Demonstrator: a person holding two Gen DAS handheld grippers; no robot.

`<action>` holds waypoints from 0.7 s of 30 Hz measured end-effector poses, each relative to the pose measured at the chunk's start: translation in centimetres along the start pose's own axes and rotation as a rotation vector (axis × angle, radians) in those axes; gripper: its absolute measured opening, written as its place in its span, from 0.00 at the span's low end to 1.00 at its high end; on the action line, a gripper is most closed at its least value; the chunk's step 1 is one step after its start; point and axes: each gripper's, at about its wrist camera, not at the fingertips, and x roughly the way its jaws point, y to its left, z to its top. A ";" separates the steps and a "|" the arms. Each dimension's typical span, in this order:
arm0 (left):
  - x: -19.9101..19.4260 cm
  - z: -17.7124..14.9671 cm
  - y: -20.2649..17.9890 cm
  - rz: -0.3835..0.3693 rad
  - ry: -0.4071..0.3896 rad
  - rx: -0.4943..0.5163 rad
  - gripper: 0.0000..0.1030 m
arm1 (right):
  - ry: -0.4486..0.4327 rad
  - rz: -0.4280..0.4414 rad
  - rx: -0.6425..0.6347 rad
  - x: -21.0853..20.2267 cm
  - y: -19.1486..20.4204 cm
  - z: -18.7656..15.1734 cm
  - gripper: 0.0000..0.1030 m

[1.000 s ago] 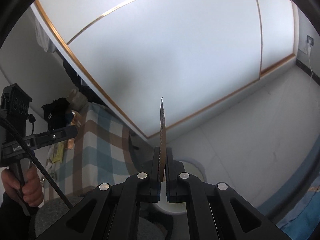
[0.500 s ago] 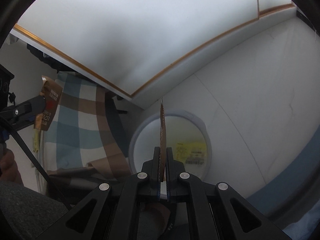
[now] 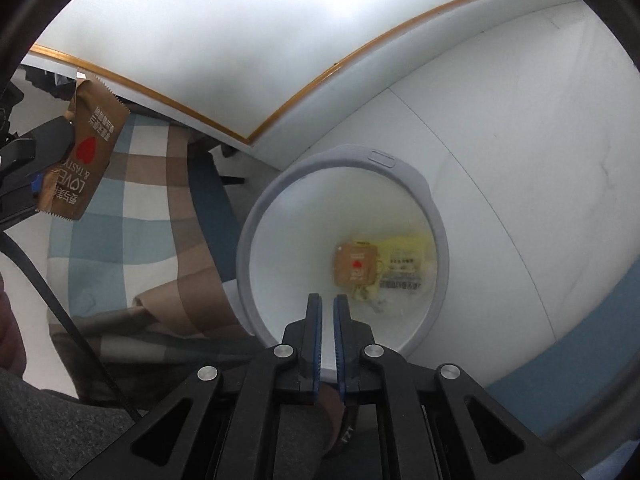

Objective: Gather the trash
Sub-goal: 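Open both grippers over the white bin to drop the packets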

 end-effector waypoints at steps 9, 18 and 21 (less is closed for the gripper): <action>1.9 -0.4 0.7 0.044 0.078 -0.027 0.42 | -0.051 -0.025 0.073 -2.4 -2.2 0.4 0.23; 3.4 -0.5 1.0 0.062 0.167 -0.051 0.46 | -0.107 -0.055 0.093 -4.2 -2.6 0.5 0.48; 4.0 -0.5 1.1 0.087 0.197 -0.060 0.48 | -0.107 -0.053 0.101 -4.4 -2.6 0.5 0.51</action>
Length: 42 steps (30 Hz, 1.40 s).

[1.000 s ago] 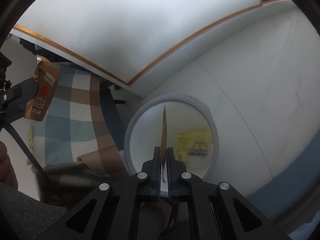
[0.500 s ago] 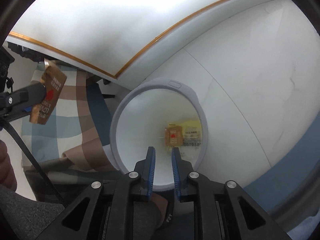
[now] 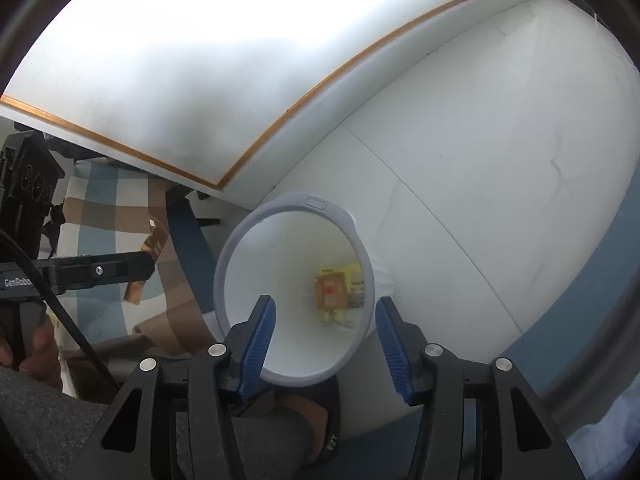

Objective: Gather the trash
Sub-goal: 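Open both grippers over the white bin to drop the packets, then swing both grippers back over the table toward the white foam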

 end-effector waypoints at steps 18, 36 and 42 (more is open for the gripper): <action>-1.1 -1.3 0.7 0.044 -0.044 -0.038 0.73 | -0.032 0.023 -0.046 -1.4 1.0 -0.5 0.70; -10.5 -6.4 2.5 0.148 -0.449 -0.150 0.73 | -0.139 0.025 -0.105 -6.2 5.4 -0.2 0.75; -15.5 -9.5 2.9 0.196 -0.631 -0.152 0.73 | -0.218 0.028 -0.143 -9.8 9.3 0.9 0.75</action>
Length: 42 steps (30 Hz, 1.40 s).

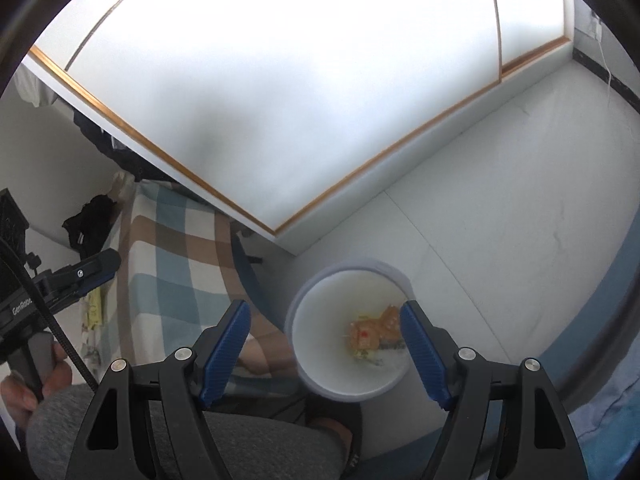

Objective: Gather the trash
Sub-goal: 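Swing both grippers back over the table toward the white foam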

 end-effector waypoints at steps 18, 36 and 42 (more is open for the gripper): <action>-15.5 -2.4 12.5 0.209 -0.429 -0.148 0.91 | -0.223 0.216 -0.290 -6.5 20.5 0.6 0.83; -18.3 -9.8 27.9 0.444 -0.447 -0.397 0.97 | -0.076 0.346 -0.574 -0.3 36.5 -6.0 0.85; -18.0 -11.8 32.2 0.405 -0.410 -0.484 0.97 | -0.030 0.324 -0.642 2.0 38.9 -7.4 0.85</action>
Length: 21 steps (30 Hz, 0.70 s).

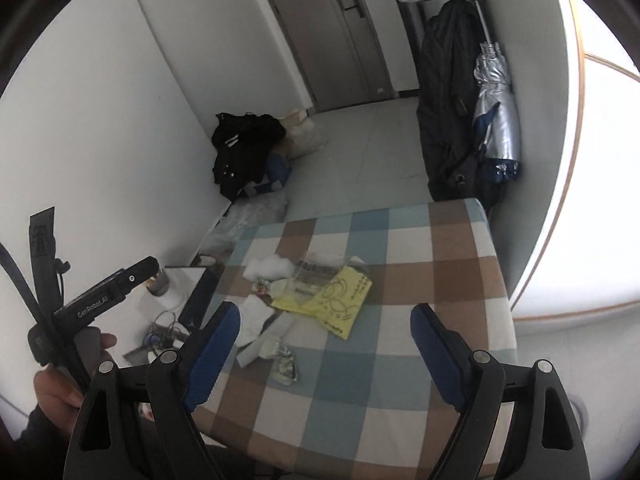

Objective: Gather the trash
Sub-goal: 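Swing both grippers back over the table toward the white foam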

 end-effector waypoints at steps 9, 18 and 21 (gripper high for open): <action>1.1 -0.1 3.1 -0.057 0.084 -0.082 0.97 | 0.078 0.019 -0.030 4.2 2.2 -0.3 0.85; 2.1 0.0 6.2 -0.101 0.144 -0.249 0.97 | 0.137 0.028 -0.110 9.2 4.1 1.2 0.86; 2.7 0.2 6.4 -0.102 0.180 -0.273 0.97 | 0.151 0.045 -0.140 11.2 4.8 2.2 0.86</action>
